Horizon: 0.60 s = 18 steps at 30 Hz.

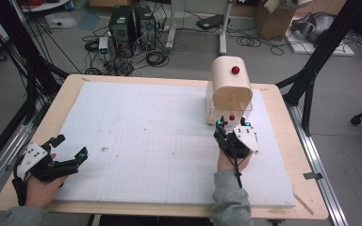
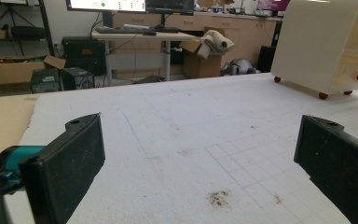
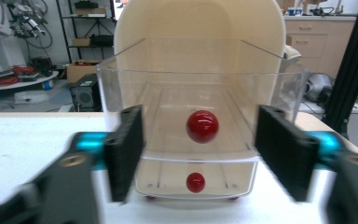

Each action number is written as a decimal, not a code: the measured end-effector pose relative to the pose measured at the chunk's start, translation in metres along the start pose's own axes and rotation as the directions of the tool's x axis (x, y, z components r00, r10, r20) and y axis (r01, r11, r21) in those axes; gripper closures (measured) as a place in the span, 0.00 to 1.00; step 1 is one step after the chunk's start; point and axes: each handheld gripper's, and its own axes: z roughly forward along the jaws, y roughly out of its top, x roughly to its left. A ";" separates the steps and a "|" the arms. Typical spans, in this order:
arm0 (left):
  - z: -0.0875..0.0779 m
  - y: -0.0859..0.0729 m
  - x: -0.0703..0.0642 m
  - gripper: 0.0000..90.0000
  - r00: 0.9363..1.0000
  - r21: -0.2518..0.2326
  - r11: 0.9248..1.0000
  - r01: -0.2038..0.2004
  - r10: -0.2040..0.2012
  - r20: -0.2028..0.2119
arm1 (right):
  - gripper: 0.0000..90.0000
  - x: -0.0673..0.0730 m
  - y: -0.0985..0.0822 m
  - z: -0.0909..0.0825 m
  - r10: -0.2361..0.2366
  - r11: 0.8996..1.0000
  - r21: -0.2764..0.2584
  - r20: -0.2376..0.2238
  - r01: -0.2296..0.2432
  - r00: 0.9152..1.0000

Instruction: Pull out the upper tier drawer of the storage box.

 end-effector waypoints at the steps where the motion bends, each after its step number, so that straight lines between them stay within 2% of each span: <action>1: 0.000 0.000 0.000 0.02 1.000 -0.001 1.000 0.000 0.000 -0.001 | 0.15 -0.002 0.000 0.000 0.004 1.000 0.006 -0.003 -0.004 1.000; 2: 0.000 0.000 0.000 0.02 1.000 -0.001 1.000 0.000 0.000 -0.001 | 0.15 -0.002 0.000 0.000 0.004 1.000 0.006 -0.003 -0.004 1.000; 4: 0.000 0.000 0.000 0.02 1.000 -0.003 1.000 0.000 0.000 -0.003 | 0.03 -0.003 0.000 0.000 0.006 1.000 0.015 -0.003 -0.006 1.000; 5: 0.000 0.000 0.000 0.02 1.000 -0.004 1.000 -0.001 0.001 -0.004 | 0.00 -0.003 0.000 0.001 0.009 1.000 0.018 -0.005 -0.009 1.000; 7: -0.001 0.001 0.000 0.02 1.000 -0.005 1.000 -0.002 0.002 -0.004 | 0.00 -0.005 0.000 0.002 0.011 0.999 0.034 -0.006 -0.011 1.000; 8: -0.001 0.001 0.000 0.02 1.000 -0.008 1.000 -0.005 0.005 -0.004 | 0.00 -0.004 0.000 0.001 0.015 0.999 0.042 -0.020 -0.014 1.000; 16: -0.002 0.001 0.000 0.02 1.000 -0.011 1.000 -0.006 0.006 -0.005 | 0.00 -0.002 0.000 -0.001 -0.008 0.999 0.033 -0.055 0.010 0.998; 17: -0.002 0.001 0.000 0.02 1.000 -0.011 1.000 -0.005 0.005 -0.006 | 0.00 -0.003 0.001 -0.001 -0.006 0.999 0.037 -0.087 0.009 0.996; 18: -0.002 0.001 0.000 0.02 1.000 -0.012 1.000 -0.005 0.004 -0.006 | 0.00 -0.003 0.001 -0.001 -0.006 0.999 0.037 -0.087 0.009 0.996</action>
